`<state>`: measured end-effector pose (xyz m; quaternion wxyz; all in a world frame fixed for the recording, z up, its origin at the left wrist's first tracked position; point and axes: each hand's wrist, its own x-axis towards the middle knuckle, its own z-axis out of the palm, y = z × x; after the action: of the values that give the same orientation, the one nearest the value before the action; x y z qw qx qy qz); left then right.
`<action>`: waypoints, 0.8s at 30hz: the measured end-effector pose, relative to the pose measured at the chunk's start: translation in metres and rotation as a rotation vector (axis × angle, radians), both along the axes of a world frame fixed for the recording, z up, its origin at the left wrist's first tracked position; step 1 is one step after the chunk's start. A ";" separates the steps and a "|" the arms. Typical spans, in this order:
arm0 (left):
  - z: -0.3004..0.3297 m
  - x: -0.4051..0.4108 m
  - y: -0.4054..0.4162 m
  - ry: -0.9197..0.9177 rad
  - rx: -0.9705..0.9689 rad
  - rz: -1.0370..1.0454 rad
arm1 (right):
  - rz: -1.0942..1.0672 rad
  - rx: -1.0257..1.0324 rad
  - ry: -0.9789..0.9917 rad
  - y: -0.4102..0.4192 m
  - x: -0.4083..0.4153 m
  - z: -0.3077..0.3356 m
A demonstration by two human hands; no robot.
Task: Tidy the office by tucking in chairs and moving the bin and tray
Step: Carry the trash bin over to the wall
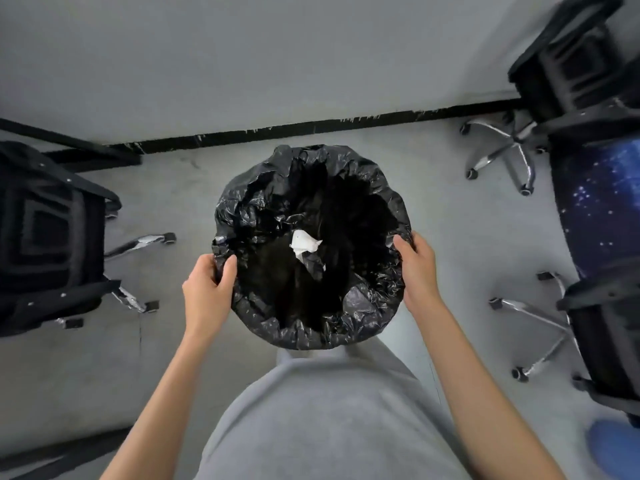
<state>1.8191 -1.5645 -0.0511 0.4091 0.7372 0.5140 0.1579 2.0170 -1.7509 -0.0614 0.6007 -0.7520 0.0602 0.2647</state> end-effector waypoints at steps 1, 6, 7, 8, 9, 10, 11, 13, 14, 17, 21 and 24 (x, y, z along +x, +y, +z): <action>-0.002 0.017 -0.002 0.007 -0.020 -0.034 | -0.046 0.000 0.003 -0.010 0.009 -0.002; -0.013 0.120 -0.009 0.046 -0.080 -0.202 | -0.257 0.003 0.016 -0.046 0.075 -0.009; -0.014 0.145 -0.010 0.050 -0.084 -0.230 | -0.293 0.009 0.016 -0.051 0.093 -0.012; -0.015 0.171 -0.010 0.053 -0.085 -0.254 | -0.320 0.013 0.014 -0.054 0.112 -0.013; -0.016 0.198 -0.010 0.054 -0.083 -0.275 | -0.339 0.016 0.012 -0.056 0.131 -0.014; -0.016 0.223 -0.010 0.053 -0.076 -0.294 | -0.353 0.011 0.018 -0.058 0.152 -0.014; -0.015 0.247 -0.009 0.049 -0.071 -0.308 | -0.367 0.006 0.027 -0.059 0.173 -0.014; -0.013 0.293 -0.008 0.030 -0.073 -0.329 | -0.389 0.008 0.027 -0.060 0.214 -0.012; -0.011 0.315 -0.008 0.026 -0.077 -0.335 | -0.390 0.007 0.025 -0.060 0.235 -0.010; -0.009 0.376 0.000 0.037 -0.070 -0.355 | -0.403 -0.014 0.023 -0.054 0.295 -0.007; -0.015 0.461 0.020 0.028 -0.059 -0.414 | -0.438 -0.035 0.017 -0.040 0.370 -0.016; -0.028 0.531 0.042 0.027 -0.071 -0.487 | -0.477 -0.053 0.020 -0.026 0.424 -0.035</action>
<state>2.3497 -1.5223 -0.0796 0.4539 0.8265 0.3319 0.0265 2.4407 -1.7772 -0.0965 0.6255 -0.7295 0.2490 0.1211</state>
